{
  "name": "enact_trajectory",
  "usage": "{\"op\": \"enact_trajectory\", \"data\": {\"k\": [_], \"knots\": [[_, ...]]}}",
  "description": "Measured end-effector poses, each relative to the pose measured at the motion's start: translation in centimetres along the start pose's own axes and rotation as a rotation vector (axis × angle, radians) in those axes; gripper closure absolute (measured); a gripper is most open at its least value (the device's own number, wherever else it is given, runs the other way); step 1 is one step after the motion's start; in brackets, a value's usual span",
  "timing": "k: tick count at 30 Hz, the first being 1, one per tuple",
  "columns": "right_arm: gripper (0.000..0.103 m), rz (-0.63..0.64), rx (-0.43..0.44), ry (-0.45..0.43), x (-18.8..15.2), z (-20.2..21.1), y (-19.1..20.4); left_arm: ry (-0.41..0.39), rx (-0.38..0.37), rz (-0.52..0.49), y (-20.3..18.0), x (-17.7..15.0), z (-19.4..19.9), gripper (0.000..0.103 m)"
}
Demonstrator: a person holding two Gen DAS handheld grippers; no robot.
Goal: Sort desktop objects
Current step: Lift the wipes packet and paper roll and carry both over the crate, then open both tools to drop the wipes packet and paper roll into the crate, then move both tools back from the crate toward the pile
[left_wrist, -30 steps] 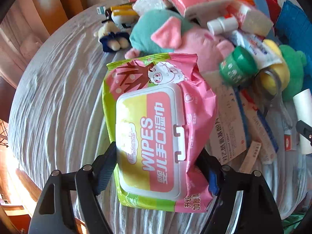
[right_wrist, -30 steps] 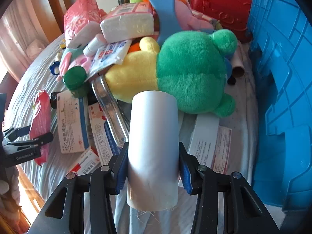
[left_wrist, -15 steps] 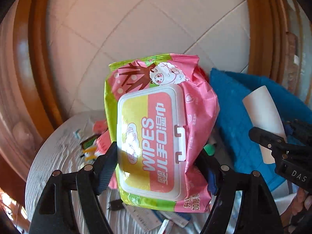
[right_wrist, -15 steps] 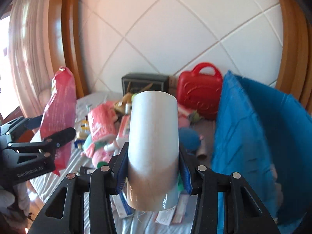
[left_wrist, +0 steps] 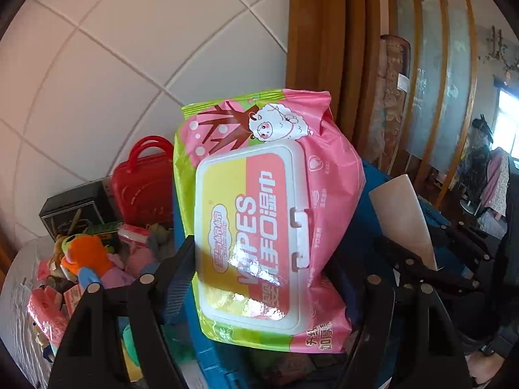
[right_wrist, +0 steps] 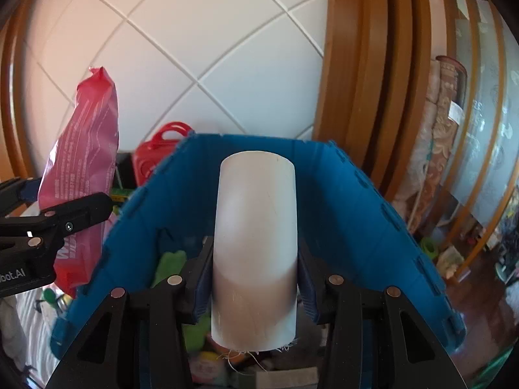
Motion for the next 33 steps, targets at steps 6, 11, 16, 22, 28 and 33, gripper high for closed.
{"op": "enact_trajectory", "data": {"k": [6, 11, 16, 22, 28, 33], "knots": [[0.058, -0.045, -0.036, 0.113, -2.7, -3.5, -5.0, 0.107, -0.005, -0.062, -4.8, -1.8, -3.9, 0.027], [0.058, -0.059, -0.048, 0.138, -3.7, -3.9, -6.9, 0.143, 0.021, -0.067, -5.6, -1.4, -5.1, 0.023], [0.058, -0.058, -0.041, 0.157, -4.2, -4.8, -8.1, 0.087, 0.097, -0.075, -4.9, -0.4, -3.7, 0.015], [0.029, -0.041, -0.069, 0.136, -4.1, -4.5, -7.8, -0.002, 0.107, -0.060, -4.1, 0.8, -0.5, 0.004], [0.000, -0.032, -0.075, 0.101, -3.8, -2.7, -6.4, -0.068, 0.114, -0.015, -1.7, 0.3, 3.2, 0.004], [0.000, -0.035, -0.079, 0.058, -3.6, 0.3, -3.9, -0.113, 0.150, 0.020, 1.5, -1.0, 6.9, 0.000]]}}
Point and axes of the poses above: each gripper's, at about its wrist camera, not at the fingertips, and z roughly against the way its jaws point, y to its left, x to its top, the point moved 9 cm from there along -z, roughly the way its jaws point, and after that the axes turned 4 degrees about x, right-handed, at the moved point
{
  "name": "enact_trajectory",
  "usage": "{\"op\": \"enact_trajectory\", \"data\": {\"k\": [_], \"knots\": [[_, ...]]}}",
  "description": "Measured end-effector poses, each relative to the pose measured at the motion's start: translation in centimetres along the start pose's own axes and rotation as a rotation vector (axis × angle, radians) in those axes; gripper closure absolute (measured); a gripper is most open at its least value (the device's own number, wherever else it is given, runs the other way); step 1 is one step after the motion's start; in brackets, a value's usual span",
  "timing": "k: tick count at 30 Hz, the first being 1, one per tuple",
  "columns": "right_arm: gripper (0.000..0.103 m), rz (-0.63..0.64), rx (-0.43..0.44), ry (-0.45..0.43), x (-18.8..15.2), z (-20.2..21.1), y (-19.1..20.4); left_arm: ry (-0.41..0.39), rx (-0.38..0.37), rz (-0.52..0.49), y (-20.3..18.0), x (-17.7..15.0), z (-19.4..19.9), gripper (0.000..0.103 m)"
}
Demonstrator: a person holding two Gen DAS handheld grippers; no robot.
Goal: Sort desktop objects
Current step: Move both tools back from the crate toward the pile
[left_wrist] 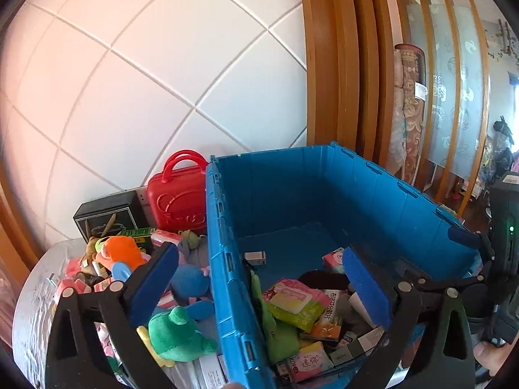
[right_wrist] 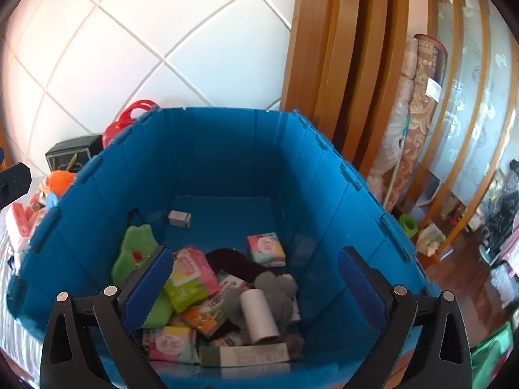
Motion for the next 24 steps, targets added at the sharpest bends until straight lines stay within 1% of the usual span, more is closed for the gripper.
{"op": "enact_trajectory", "data": {"k": [3, 7, 11, 18, 24], "knots": [[0.000, -0.005, 0.019, -0.018, -0.6, 2.1, 2.1, -0.005, -0.029, 0.019, 2.2, -0.6, 1.7, 0.000], [0.000, -0.014, 0.047, -0.026, -1.5, 4.6, 5.3, 0.001, -0.016, 0.040, 5.2, -1.8, 3.6, 0.000], [0.000, -0.020, 0.052, -0.022, -2.3, 6.5, 8.0, 0.034, -0.007, 0.056, 7.5, -3.8, 4.9, 0.000], [0.000, -0.017, 0.070, -0.018, -3.4, 8.9, 11.8, 0.085, 0.010, 0.079, 10.4, -6.7, 6.3, 0.000], [0.000, -0.010, 0.076, -0.010, -4.3, 10.0, 13.5, 0.083, 0.013, 0.101, 11.9, -7.6, 7.5, 0.000]]}}
Point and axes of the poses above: each gripper's, at about its wrist camera, not at the fingertips, and z roughly against the way its jaws point, y to its left, x to its top, the point moved 9 cm from there along -z, roughly the way its jaws point, and after that the axes turned 4 degrees about x, right-handed, at the moved point
